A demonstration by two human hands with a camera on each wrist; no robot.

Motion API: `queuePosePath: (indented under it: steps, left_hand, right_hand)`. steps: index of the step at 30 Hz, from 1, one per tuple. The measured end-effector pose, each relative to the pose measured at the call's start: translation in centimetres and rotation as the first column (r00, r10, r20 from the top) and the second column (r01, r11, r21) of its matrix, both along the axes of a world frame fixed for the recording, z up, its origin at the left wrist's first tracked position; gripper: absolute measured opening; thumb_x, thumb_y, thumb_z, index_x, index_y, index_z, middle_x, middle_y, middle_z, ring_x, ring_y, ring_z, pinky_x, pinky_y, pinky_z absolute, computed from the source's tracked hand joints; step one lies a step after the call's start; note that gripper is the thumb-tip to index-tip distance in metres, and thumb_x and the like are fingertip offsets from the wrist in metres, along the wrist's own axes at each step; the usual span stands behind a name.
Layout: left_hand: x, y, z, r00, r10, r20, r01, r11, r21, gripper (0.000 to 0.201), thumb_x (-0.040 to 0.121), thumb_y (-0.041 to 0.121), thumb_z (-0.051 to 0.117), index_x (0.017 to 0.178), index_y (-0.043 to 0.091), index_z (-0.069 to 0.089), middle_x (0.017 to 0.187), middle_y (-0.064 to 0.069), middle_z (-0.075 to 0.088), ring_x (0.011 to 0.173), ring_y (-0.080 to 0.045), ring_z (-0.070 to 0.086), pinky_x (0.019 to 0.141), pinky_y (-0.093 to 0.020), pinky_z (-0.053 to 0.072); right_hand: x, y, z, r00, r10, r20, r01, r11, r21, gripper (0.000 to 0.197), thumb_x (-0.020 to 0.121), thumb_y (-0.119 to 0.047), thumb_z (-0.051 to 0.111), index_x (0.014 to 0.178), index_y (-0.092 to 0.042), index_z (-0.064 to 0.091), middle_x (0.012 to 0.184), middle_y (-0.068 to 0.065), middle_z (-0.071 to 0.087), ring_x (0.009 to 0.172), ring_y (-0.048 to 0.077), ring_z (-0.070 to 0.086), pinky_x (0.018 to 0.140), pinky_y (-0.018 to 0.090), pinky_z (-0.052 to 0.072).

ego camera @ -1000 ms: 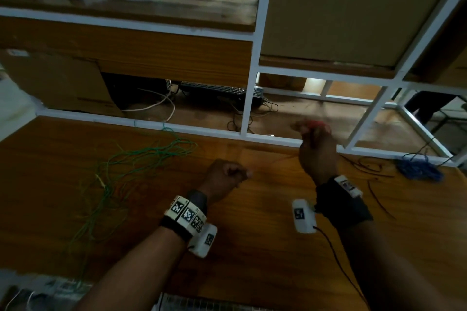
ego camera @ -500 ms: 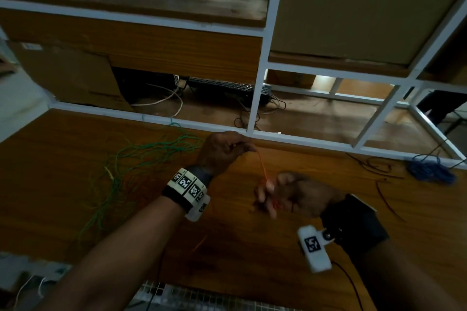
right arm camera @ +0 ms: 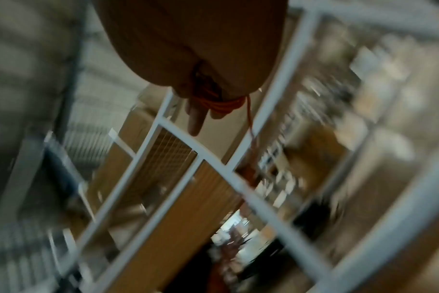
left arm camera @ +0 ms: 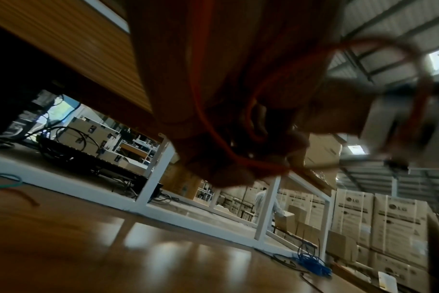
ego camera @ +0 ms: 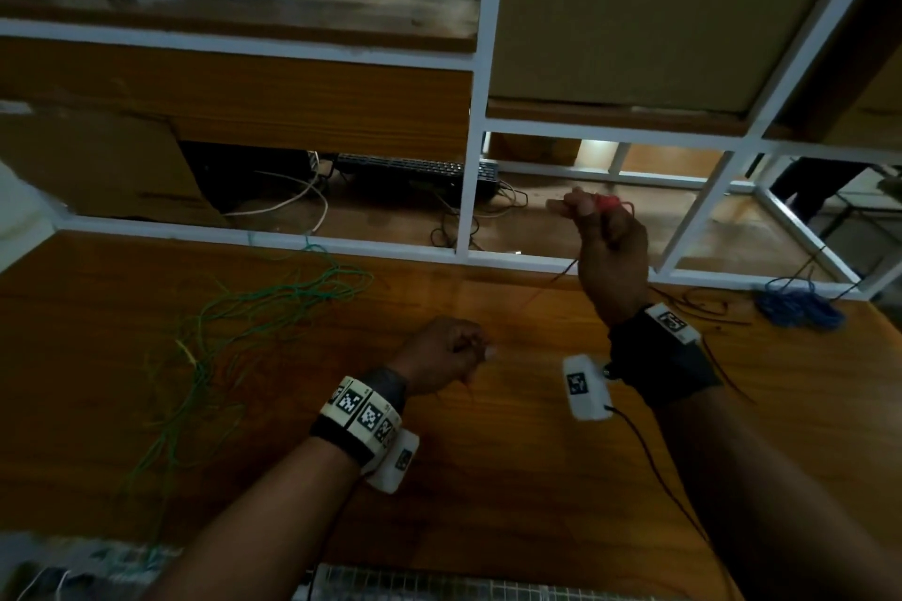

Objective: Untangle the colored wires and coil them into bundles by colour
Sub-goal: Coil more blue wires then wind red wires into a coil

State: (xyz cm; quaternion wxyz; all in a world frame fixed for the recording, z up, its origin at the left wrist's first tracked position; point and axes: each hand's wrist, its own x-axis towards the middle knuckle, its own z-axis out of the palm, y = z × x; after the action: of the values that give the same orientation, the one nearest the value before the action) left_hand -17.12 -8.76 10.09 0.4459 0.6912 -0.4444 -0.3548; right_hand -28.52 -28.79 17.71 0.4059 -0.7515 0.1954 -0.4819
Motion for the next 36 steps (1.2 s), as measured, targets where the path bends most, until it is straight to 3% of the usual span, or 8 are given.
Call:
queuePosePath:
  steps: [5, 10, 14, 19, 24, 30, 33, 36]
  left_hand:
    - [1.4, 1.7, 0.6, 0.969, 0.123, 0.213, -0.144, 0.986, 0.084, 0.017, 0.099, 0.029, 0.056, 0.110, 0.023, 0.067, 0.091, 0.005, 0.068, 0.079, -0.007, 0.064, 0.067, -0.021, 0.049]
    - [4.4, 1.9, 2.5, 0.876, 0.363, 0.319, -0.328, 0.931, -0.160, 0.017, 0.100, 0.036, 0.052, 0.105, 0.031, 0.067, 0.076, 0.008, 0.068, 0.064, 0.002, 0.059, 0.061, -0.019, 0.043]
    - [6.5, 1.1, 4.4, 0.819, 0.408, 0.404, -0.302, 0.904, -0.303, 0.019, 0.099, 0.031, 0.053, 0.092, 0.025, 0.070, 0.071, 0.009, 0.070, 0.070, 0.003, 0.062, 0.062, -0.006, 0.040]
    - [6.9, -0.5, 4.8, 0.851, 0.382, 0.361, -0.276, 0.909, -0.311, 0.021, 0.097, 0.033, 0.057, 0.084, 0.026, 0.071, 0.070, 0.010, 0.072, 0.072, 0.002, 0.067, 0.073, -0.019, 0.050]
    - [3.7, -0.8, 3.1, 0.952, 0.207, 0.226, -0.168, 0.969, -0.180, 0.024, 0.103, 0.023, 0.047, 0.096, 0.017, 0.070, 0.085, 0.012, 0.071, 0.082, -0.001, 0.068, 0.070, -0.021, 0.051]
    - [0.6, 0.0, -1.6, 0.997, 0.076, 0.031, -0.074, 0.995, -0.073, 0.019, 0.100, 0.026, 0.054, 0.096, 0.017, 0.071, 0.082, 0.003, 0.074, 0.081, -0.014, 0.071, 0.082, -0.046, 0.058]
    - [0.7, 0.5, -2.3, 0.997, 0.069, 0.029, -0.068, 0.997, -0.023, 0.010, 0.094, 0.016, 0.063, 0.093, 0.010, 0.071, 0.083, -0.005, 0.074, 0.077, -0.019, 0.072, 0.082, -0.048, 0.059]
    - [1.4, 1.0, -1.4, 0.997, 0.080, 0.009, -0.080, 0.997, 0.014, 0.008, 0.093, 0.013, 0.064, 0.090, 0.011, 0.071, 0.080, -0.003, 0.074, 0.076, -0.016, 0.072, 0.082, -0.041, 0.058]
  right_hand:
    - [-1.5, -1.3, 0.0, 0.703, -0.218, -0.677, -0.094, 0.915, -0.392, 0.011, 0.099, -0.006, 0.058, 0.102, -0.006, 0.068, 0.102, 0.006, 0.063, 0.098, 0.023, 0.062, 0.085, 0.028, 0.046]
    - [-3.0, 0.3, -1.8, 0.260, 0.267, -0.928, -0.324, 0.929, 0.176, 0.038, 0.109, -0.040, 0.041, 0.098, -0.017, 0.069, 0.100, 0.001, 0.071, 0.096, 0.019, 0.067, 0.092, 0.037, 0.053]
    - [-3.1, 2.2, -3.5, 0.196, 0.607, -0.770, -0.420, 0.762, 0.493, 0.041, 0.106, -0.042, 0.045, 0.100, -0.012, 0.072, 0.108, -0.002, 0.075, 0.112, 0.016, 0.066, 0.109, 0.047, 0.044]
    - [-3.3, 4.7, -2.3, 0.000, 0.965, -0.263, -0.634, 0.204, 0.746, 0.027, 0.107, -0.012, 0.046, 0.116, 0.009, 0.061, 0.100, 0.011, 0.075, 0.117, 0.023, 0.066, 0.120, 0.053, 0.034]
    - [-2.0, 5.8, 1.0, 0.096, 0.793, 0.602, -0.764, -0.329, 0.555, 0.026, 0.098, -0.009, 0.058, 0.120, 0.005, 0.054, 0.102, 0.020, 0.071, 0.118, 0.030, 0.064, 0.110, 0.040, 0.049]
    - [0.3, 3.3, 2.4, 0.656, 0.155, 0.739, -0.753, 0.208, 0.624, 0.024, 0.103, -0.011, 0.046, 0.122, -0.005, 0.061, 0.122, 0.014, 0.073, 0.118, 0.021, 0.068, 0.110, 0.032, 0.049]
    - [0.6, 1.2, -0.9, 0.993, 0.051, 0.111, -0.093, 0.907, 0.411, 0.029, 0.109, -0.026, 0.047, 0.110, -0.004, 0.066, 0.113, 0.010, 0.074, 0.108, 0.018, 0.068, 0.103, 0.039, 0.053]
    - [0.1, 0.5, -2.9, 0.808, -0.093, -0.581, 0.030, 0.993, -0.117, 0.015, 0.103, -0.011, 0.053, 0.105, -0.006, 0.068, 0.114, 0.011, 0.067, 0.103, 0.020, 0.064, 0.092, 0.035, 0.053]
